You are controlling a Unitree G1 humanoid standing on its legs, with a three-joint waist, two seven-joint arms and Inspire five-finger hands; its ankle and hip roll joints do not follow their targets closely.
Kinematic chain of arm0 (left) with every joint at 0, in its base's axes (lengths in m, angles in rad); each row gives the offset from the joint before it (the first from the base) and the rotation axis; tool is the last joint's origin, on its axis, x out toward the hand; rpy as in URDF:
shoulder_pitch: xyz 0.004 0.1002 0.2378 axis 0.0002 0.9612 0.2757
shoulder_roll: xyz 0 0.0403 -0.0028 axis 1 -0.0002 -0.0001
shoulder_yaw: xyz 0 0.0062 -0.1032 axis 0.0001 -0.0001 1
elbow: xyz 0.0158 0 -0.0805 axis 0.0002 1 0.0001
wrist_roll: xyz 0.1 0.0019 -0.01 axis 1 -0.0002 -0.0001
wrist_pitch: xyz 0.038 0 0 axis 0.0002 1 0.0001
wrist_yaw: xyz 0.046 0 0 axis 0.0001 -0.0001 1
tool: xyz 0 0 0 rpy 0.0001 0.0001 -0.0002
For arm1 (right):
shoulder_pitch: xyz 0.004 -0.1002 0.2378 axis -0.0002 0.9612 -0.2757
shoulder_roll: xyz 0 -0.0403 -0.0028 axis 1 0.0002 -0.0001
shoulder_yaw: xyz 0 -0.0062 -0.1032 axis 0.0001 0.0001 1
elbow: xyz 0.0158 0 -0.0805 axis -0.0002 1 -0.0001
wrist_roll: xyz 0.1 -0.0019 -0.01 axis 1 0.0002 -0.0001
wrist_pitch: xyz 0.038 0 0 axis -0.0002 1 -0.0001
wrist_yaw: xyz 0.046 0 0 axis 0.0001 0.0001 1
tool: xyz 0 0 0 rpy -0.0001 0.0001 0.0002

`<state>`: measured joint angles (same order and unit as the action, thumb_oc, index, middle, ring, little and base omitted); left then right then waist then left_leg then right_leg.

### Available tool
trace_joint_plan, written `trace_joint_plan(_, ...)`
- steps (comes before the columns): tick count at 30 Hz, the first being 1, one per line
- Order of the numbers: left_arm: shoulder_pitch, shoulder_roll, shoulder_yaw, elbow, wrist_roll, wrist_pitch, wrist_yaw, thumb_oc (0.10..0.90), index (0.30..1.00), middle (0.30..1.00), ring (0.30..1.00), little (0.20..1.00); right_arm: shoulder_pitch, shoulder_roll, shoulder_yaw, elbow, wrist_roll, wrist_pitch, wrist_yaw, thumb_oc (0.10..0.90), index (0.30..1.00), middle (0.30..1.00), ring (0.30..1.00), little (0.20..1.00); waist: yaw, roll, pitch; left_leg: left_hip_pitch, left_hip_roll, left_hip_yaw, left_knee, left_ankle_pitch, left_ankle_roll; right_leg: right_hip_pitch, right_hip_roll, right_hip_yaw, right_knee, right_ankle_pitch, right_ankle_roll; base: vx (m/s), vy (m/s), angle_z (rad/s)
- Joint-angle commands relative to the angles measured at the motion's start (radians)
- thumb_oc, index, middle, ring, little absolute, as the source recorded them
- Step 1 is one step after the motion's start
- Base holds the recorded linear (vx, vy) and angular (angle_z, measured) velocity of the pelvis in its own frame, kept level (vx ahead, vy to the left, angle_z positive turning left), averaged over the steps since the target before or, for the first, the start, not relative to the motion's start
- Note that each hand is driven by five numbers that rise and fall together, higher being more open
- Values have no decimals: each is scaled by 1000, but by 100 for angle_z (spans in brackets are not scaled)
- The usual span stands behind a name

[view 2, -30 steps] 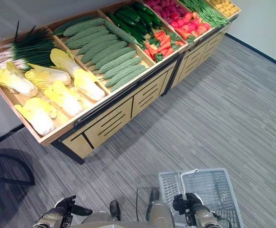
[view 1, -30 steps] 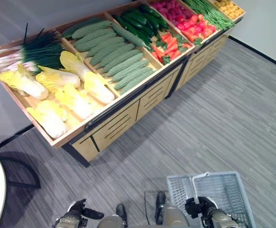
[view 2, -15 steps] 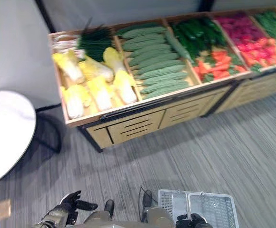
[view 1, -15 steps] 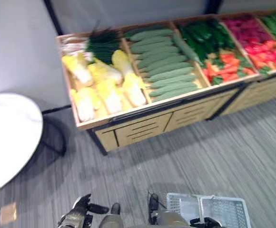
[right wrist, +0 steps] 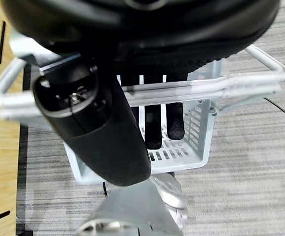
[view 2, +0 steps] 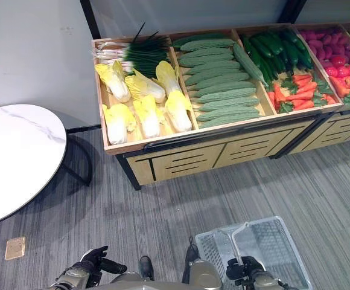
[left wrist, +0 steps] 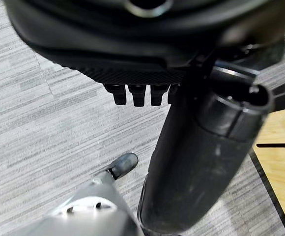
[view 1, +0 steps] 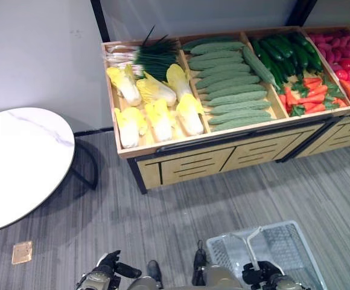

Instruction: Get the vegetables into the basket

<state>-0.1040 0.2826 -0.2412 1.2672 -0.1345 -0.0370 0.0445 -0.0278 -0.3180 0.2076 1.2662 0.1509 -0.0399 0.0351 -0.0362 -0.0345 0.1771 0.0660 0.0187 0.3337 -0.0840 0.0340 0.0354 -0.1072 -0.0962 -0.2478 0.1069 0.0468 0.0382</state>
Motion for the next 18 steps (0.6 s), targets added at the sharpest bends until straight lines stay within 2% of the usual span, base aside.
trace_joint_plan(1,-45,32,37,-66,3,-48,20,900,1000,1000,1000,1000,-13,24,51,3,-38,-14,11,400,300,300,300,300,27,-20,2,23,-5,-23,-3,-96,3,48,-43,88,20,-51,90,-11,46,-27)
trace_joint_plan(2,-40,41,37,-115,-9,-58,25,900,1000,1000,1000,1000,-13,24,50,-6,-40,-17,7,400,300,300,300,300,32,-19,4,25,-6,-21,-3,-97,4,48,-44,85,18,-44,94,-17,48,-26)
trace_joint_plan(3,-9,68,44,-252,-37,-77,33,900,1000,1000,1000,1000,-4,19,42,-38,-44,-23,3,400,300,300,300,300,39,-18,6,29,-6,-17,-3,-98,4,50,-47,78,12,-31,99,-21,56,-19)
trace_joint_plan(6,100,130,78,-525,-73,-96,14,900,1000,1000,1000,1000,15,-2,12,-81,-52,-29,8,400,300,300,300,300,49,-10,6,33,-6,-20,-3,-98,0,63,-52,65,-9,-11,108,-10,17,-8)
trace_joint_plan(12,278,214,189,-859,-138,-104,-50,900,1000,1000,1000,1000,42,-33,-59,-60,-59,-28,30,400,300,300,300,300,71,8,-25,40,-3,-40,-3,-93,-14,107,-53,25,-74,7,115,29,-32,-1)
trace_joint_plan(18,368,242,263,-1079,-166,-105,-77,900,1000,1000,1000,1000,57,-37,-91,-47,-49,-25,42,400,300,300,300,300,79,23,-37,41,-1,-57,-3,-90,-23,132,-53,3,-101,4,113,17,-58,6)
